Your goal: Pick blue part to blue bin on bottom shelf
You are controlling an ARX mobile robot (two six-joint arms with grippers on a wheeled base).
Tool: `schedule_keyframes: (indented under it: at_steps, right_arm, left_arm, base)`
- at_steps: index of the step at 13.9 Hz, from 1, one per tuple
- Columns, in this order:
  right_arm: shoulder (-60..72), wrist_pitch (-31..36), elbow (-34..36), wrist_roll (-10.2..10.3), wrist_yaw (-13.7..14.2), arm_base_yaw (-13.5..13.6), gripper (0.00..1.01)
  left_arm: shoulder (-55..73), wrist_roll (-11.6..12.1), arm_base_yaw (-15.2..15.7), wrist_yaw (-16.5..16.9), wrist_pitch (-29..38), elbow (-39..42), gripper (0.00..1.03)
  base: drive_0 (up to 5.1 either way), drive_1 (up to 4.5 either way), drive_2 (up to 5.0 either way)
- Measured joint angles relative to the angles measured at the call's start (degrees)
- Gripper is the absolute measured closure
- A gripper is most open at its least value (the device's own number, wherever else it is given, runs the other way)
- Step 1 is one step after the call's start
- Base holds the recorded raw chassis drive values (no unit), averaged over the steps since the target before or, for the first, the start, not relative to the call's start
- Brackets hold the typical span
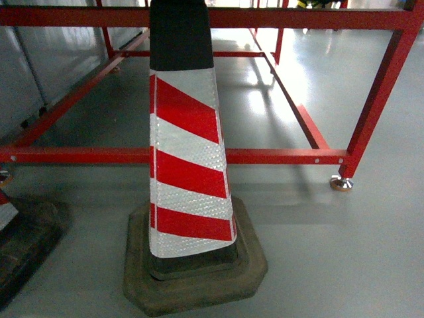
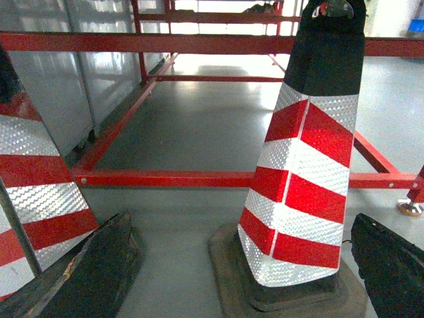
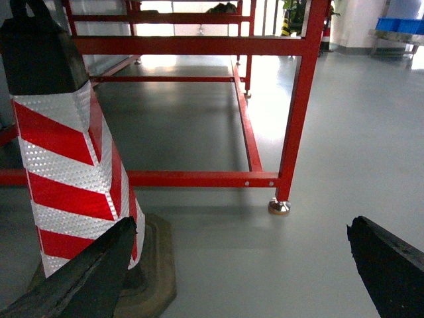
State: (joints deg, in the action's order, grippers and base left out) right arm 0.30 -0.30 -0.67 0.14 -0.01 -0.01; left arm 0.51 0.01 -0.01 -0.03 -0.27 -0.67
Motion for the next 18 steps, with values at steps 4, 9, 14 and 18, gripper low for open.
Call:
schedule_keyframes:
  at_steps: [4, 9, 14, 18]
  right_arm:
    - [0.00, 0.00, 0.00, 0.02, -0.02, 0.00, 0.03]
    - [0.00, 0.00, 0.00, 0.02, -0.02, 0.00, 0.03]
    - [0.00, -0.07, 0.00, 0.02, -0.07, 0.00, 0.03]
    - [0.00, 0.04, 0.00, 0.00, 0.02, 0.00, 0.03]
  left_arm:
    - [0.00, 0.00, 0.00, 0.00, 0.00, 0.00, 0.05]
    - [0.02, 0.00, 0.00, 0.00, -0.02, 0.00, 0.05]
    - [0.00, 0.02, 0.00, -0.13, -0.02, 0.00, 0.05]
    - [0.02, 0.00, 0.00, 0.07, 0.00, 0.00, 0.05]
  base:
    - [0.0, 0.00, 0.0]
    - [0.0, 0.00, 0.0]
    - [0.0, 0.00, 0.0]
    - [0.0, 0.00, 0.0]
